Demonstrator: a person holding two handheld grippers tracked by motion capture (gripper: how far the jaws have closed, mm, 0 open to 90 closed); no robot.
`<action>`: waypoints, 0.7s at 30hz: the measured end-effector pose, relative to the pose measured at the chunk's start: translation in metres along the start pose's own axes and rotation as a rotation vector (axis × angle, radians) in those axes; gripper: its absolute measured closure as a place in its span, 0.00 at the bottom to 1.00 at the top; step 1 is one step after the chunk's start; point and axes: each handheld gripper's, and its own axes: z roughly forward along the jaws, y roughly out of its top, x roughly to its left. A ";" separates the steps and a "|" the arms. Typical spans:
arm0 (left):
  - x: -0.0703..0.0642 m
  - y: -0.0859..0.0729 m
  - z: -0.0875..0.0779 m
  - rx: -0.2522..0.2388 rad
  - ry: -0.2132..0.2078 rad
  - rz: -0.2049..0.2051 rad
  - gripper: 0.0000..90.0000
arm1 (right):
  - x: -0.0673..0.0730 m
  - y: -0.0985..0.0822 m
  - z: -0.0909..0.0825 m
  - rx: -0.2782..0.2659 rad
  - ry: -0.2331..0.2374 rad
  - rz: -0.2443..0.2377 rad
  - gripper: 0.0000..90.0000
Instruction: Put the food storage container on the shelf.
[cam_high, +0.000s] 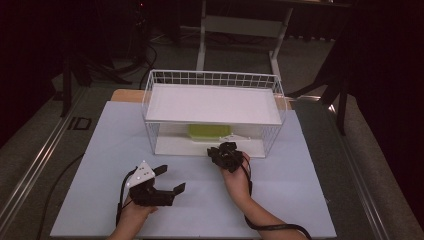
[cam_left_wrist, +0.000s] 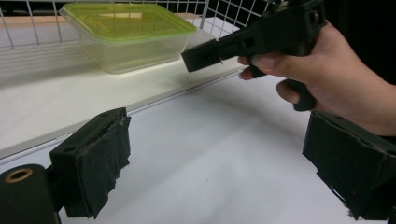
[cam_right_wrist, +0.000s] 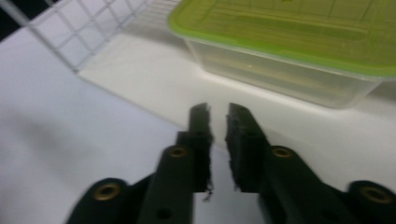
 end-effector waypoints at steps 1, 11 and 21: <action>0.000 0.001 0.000 -0.004 -0.005 -0.004 0.09 | 0.002 0.000 -0.004 0.002 0.004 -0.014 0.81; -0.004 0.004 -0.002 -0.005 -0.028 0.009 0.09 | 0.009 -0.004 -0.036 -0.056 0.042 -0.092 0.36; -0.008 0.018 -0.013 -0.015 -0.078 0.063 0.09 | 0.005 -0.018 -0.071 -0.102 0.108 -0.109 0.18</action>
